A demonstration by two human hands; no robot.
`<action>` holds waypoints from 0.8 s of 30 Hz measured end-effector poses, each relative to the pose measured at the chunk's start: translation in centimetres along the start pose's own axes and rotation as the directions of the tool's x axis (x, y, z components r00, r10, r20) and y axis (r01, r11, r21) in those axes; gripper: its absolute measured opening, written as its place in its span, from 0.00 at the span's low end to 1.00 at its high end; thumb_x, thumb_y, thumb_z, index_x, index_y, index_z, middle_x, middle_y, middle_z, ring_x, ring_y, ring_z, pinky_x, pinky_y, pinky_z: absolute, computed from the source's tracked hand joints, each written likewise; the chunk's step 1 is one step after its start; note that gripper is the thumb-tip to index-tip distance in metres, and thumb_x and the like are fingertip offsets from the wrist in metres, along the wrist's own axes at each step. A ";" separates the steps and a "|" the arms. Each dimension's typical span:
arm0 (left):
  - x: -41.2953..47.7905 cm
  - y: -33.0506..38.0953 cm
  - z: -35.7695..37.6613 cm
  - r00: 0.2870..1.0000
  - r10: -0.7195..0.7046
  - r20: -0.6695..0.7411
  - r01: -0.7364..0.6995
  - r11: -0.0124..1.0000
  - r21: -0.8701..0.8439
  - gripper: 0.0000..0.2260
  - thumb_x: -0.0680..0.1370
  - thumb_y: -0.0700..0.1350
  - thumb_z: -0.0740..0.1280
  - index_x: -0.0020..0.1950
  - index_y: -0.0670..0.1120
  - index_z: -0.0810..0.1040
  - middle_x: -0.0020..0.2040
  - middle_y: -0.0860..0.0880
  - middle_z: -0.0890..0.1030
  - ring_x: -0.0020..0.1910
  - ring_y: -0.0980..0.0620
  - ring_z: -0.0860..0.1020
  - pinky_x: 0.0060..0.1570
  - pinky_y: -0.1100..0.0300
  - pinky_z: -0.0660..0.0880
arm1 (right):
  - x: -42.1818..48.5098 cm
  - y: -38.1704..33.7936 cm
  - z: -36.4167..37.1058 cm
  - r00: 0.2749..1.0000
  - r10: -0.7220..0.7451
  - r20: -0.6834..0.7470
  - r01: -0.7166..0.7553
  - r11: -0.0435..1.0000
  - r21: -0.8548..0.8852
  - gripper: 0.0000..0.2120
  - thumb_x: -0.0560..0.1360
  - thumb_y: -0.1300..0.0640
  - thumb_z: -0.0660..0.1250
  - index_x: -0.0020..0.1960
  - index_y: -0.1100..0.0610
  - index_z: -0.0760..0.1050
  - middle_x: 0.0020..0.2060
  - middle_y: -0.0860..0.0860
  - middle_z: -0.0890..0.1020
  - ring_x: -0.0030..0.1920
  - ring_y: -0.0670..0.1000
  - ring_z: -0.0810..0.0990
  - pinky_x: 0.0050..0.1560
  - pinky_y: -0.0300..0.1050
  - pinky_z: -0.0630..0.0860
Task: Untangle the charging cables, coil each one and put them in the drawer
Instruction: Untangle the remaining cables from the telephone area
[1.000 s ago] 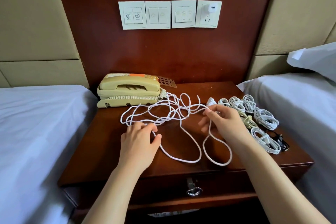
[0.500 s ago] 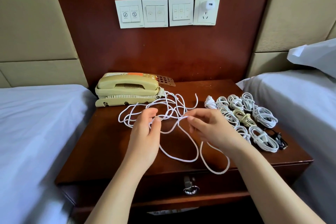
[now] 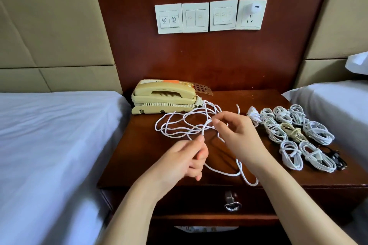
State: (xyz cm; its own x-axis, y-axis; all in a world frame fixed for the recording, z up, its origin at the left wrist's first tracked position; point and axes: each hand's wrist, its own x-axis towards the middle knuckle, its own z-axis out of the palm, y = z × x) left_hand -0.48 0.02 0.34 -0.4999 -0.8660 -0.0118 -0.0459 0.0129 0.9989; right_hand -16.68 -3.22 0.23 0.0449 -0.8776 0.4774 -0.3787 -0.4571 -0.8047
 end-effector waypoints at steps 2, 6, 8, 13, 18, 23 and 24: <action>-0.1 0.0 0.0 1.000 -0.025 -0.006 0.024 0.999 -0.046 0.20 0.82 0.54 0.54 0.32 0.48 0.63 0.27 0.53 0.58 0.24 0.56 0.57 0.30 0.63 0.65 | 0.1 0.1 0.6 1.000 -0.028 0.000 0.028 0.994 -0.106 0.09 0.77 0.62 0.64 0.39 0.56 0.78 0.29 0.45 0.77 0.31 0.44 0.73 0.33 0.36 0.68; 0.5 -0.1 -0.1 0.993 -0.084 -0.089 0.061 0.972 -0.228 0.19 0.83 0.49 0.51 0.32 0.46 0.60 0.26 0.54 0.58 0.22 0.58 0.55 0.25 0.65 0.57 | 0.1 1.5 1.0 0.986 0.098 0.135 -0.040 0.923 -0.384 0.12 0.78 0.56 0.62 0.36 0.55 0.72 0.27 0.48 0.73 0.31 0.48 0.70 0.31 0.38 0.63; 1.1 -0.4 0.1 0.983 -0.132 -0.127 0.090 0.951 -0.295 0.19 0.83 0.48 0.51 0.32 0.46 0.61 0.25 0.54 0.57 0.21 0.58 0.55 0.25 0.65 0.56 | 0.0 2.2 1.0 0.976 0.164 0.145 -0.060 0.836 -0.545 0.12 0.79 0.52 0.61 0.38 0.52 0.70 0.29 0.46 0.72 0.33 0.52 0.71 0.33 0.42 0.64; 2.0 -0.8 -0.1 0.980 -0.194 -0.050 0.140 0.844 -0.518 0.17 0.83 0.45 0.53 0.34 0.46 0.67 0.27 0.53 0.61 0.22 0.58 0.57 0.25 0.66 0.59 | 0.2 2.8 0.6 0.987 0.156 0.045 -0.104 0.818 -0.566 0.12 0.78 0.53 0.62 0.39 0.58 0.72 0.31 0.51 0.74 0.36 0.56 0.74 0.36 0.47 0.67; 2.0 -1.1 -0.4 0.981 -0.186 0.051 0.188 0.857 -0.480 0.13 0.83 0.41 0.53 0.40 0.44 0.69 0.29 0.52 0.65 0.25 0.58 0.61 0.28 0.66 0.62 | 0.5 3.8 1.1 0.973 0.210 0.099 -0.117 0.813 -0.571 0.16 0.79 0.54 0.62 0.33 0.56 0.68 0.29 0.49 0.71 0.34 0.53 0.71 0.35 0.44 0.63; 2.2 -0.9 -1.5 0.970 -0.243 0.025 0.220 0.826 -0.519 0.15 0.82 0.42 0.53 0.36 0.46 0.68 0.28 0.54 0.58 0.21 0.59 0.56 0.21 0.68 0.55 | 1.5 3.5 2.1 0.969 0.199 0.149 -0.118 0.896 -0.428 0.17 0.79 0.56 0.62 0.31 0.55 0.68 0.26 0.46 0.71 0.27 0.45 0.68 0.31 0.35 0.65; 2.2 -0.9 -1.7 0.964 -0.264 0.004 0.225 0.812 -0.539 0.15 0.82 0.42 0.53 0.35 0.47 0.67 0.27 0.54 0.58 0.21 0.59 0.56 0.21 0.68 0.54 | 1.7 3.5 2.6 0.970 0.193 0.148 -0.119 0.908 -0.401 0.17 0.79 0.56 0.62 0.32 0.55 0.69 0.25 0.46 0.72 0.27 0.44 0.69 0.31 0.34 0.65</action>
State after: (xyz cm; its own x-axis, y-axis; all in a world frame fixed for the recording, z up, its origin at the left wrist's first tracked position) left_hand -0.04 -2.76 -0.55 -0.4732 -0.8367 -0.2758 0.3170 -0.4538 0.8328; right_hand -15.53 -6.69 -2.71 0.1077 -0.9608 0.2554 -0.7198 -0.2526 -0.6466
